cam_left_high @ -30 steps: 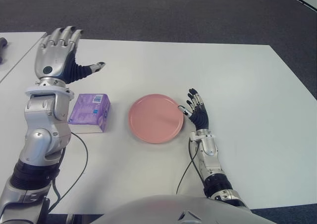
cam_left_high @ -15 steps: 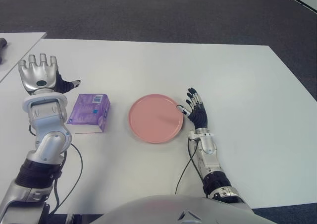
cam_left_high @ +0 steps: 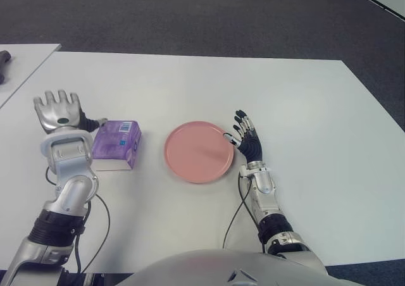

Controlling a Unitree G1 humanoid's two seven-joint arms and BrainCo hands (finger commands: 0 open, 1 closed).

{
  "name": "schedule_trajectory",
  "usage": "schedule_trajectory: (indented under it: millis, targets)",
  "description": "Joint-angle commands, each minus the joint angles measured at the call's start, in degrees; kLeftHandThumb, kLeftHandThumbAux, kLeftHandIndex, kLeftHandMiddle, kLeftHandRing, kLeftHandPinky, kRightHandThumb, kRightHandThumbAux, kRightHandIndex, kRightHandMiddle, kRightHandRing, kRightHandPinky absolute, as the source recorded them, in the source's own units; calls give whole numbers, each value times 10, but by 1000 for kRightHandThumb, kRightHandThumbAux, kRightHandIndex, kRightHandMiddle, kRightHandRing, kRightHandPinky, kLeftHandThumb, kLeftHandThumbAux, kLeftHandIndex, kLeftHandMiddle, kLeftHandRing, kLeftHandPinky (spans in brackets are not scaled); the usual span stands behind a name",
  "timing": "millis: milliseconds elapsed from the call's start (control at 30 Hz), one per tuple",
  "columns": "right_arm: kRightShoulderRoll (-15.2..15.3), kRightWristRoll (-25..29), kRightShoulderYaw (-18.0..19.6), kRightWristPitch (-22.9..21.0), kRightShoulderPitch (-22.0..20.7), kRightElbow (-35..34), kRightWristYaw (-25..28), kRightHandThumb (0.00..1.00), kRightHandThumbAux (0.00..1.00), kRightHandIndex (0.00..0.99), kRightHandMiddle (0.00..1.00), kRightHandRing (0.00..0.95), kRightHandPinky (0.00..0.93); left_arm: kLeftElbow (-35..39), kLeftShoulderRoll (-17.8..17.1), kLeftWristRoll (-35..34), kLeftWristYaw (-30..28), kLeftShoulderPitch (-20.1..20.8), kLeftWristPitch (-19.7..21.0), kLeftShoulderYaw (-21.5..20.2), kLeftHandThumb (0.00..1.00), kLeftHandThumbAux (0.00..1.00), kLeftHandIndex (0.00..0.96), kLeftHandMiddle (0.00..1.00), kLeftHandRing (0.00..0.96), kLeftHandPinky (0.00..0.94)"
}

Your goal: Put the tissue paper into the plate.

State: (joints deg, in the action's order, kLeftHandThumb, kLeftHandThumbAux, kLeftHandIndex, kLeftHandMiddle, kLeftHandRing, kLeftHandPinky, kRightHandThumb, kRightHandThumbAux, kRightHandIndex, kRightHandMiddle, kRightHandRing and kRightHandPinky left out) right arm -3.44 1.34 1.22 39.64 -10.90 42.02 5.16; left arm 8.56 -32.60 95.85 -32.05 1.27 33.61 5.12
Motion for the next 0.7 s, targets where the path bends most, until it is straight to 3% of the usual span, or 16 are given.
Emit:
schedule_trajectory:
  millis: [33, 333, 700]
  targets:
    - [-8, 23, 17, 18, 50, 75, 16, 71, 716, 40, 5, 0, 45, -7, 12, 13, 8, -16, -1, 11, 0, 195, 0, 0, 0, 0]
    - [-7, 37, 35, 15, 39, 99, 43, 68, 735, 39, 7, 0, 47, 5, 39, 20, -7, -27, 1, 22, 0, 190, 0, 0, 0, 0]
    - [-5, 25, 36, 19, 37, 102, 39, 82, 715, 40, 5, 0, 39, 20, 52, 29, -23, -23, 0, 17, 0, 202, 0, 0, 0, 0]
